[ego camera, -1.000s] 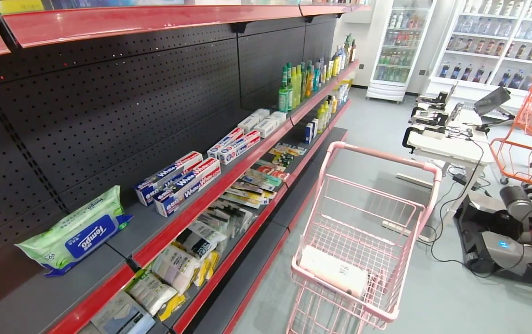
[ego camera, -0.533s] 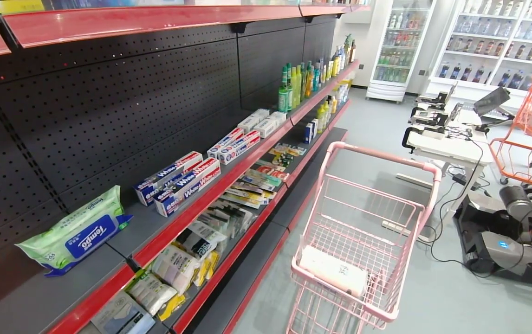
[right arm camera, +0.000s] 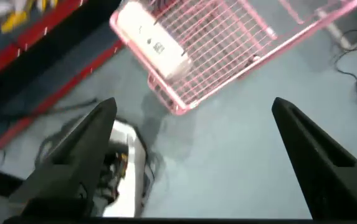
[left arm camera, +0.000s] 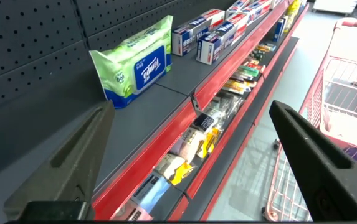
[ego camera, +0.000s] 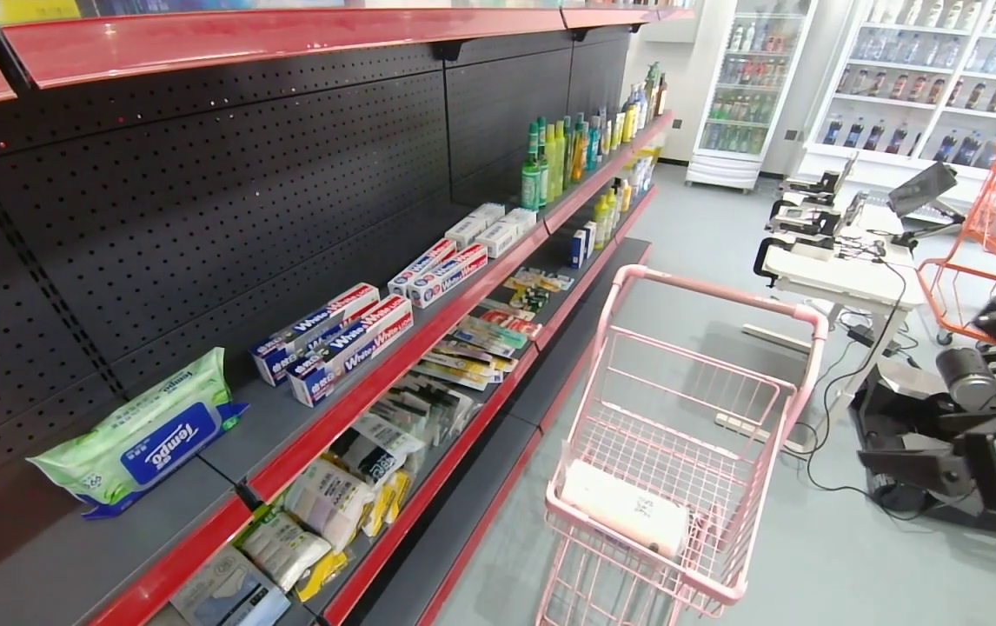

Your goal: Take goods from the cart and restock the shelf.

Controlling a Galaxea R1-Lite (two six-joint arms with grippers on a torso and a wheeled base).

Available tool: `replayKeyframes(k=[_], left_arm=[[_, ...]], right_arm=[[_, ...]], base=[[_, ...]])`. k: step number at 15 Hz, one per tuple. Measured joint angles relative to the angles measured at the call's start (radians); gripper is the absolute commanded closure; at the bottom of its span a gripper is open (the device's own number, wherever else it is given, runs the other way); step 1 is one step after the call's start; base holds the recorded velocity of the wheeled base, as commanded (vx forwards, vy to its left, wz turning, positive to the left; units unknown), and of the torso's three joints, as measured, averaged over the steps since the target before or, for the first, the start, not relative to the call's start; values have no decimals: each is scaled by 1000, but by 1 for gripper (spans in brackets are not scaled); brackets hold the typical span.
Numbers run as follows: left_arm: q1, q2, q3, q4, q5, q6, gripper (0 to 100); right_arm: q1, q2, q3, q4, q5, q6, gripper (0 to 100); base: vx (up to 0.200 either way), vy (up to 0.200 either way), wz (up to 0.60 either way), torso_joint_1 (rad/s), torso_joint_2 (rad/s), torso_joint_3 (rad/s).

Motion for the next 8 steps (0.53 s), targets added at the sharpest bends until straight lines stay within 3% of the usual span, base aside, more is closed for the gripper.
replayKeyframes(k=[5, 8], left_arm=[[0, 0, 0, 0, 0, 0, 0], [0, 0, 0, 0, 0, 0, 0]], right_arm=[[33, 445, -139, 13, 93, -369, 0], [71, 656, -268, 10, 56, -444, 0]], base=[[0, 0, 0, 0, 0, 0], [0, 0, 0, 0, 0, 0]])
